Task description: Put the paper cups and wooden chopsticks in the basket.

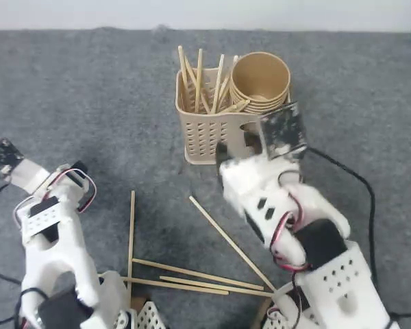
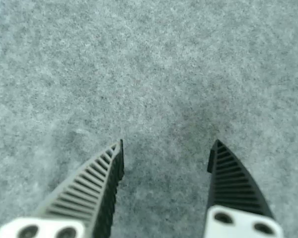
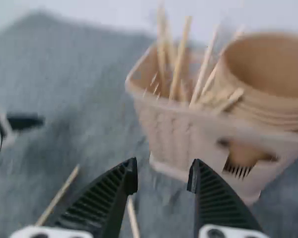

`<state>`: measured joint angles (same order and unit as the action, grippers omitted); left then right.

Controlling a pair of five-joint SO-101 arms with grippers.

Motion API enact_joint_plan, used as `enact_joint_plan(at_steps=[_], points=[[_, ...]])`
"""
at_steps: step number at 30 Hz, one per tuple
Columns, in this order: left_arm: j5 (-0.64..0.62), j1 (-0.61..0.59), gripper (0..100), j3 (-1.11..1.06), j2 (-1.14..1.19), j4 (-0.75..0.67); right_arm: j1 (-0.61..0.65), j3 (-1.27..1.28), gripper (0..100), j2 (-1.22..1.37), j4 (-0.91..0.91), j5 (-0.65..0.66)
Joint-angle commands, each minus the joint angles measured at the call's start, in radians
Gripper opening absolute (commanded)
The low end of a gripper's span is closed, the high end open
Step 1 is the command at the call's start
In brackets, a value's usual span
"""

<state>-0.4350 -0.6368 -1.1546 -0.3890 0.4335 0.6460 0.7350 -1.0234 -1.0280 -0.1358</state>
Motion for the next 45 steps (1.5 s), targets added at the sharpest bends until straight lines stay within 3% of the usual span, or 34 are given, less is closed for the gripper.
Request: enact_joint_plan(at_steps=[1, 6, 15, 33, 35, 38, 40, 45], points=[[-0.011, 0.002, 26, 0.041, 0.003, -0.028, 0.117, -0.025, 17.3, -0.013, -0.140, -0.009], [-0.011, -0.003, 26, 0.041, 0.002, -0.025, 0.223, 0.141, 17.3, 0.010, -0.110, -0.008], [-0.011, -0.003, 26, 0.041, 0.002, -0.023, 0.231, 0.531, 17.3, 0.154, 0.383, -0.008], [-0.011, -0.003, 26, 0.041, 0.002, -0.023, 0.134, 0.345, 17.2, 0.740, 0.613, -0.008], [-0.011, -0.003, 26, 0.041, 0.002, -0.023, 0.134, 0.318, 14.0, 0.776, 0.605, -0.008], [-0.011, -0.003, 26, 0.041, 0.002, -0.025, 0.137, 0.299, 0.0, 0.789, 0.608, -0.012], [-0.011, -0.003, 26, 0.041, 0.002, -0.026, 0.137, 0.298, 3.3, 0.785, 0.602, -0.012], [-0.011, -0.003, 26, 0.041, 0.002, -0.026, 0.137, 0.302, 0.8, 0.727, 0.576, -0.012]])
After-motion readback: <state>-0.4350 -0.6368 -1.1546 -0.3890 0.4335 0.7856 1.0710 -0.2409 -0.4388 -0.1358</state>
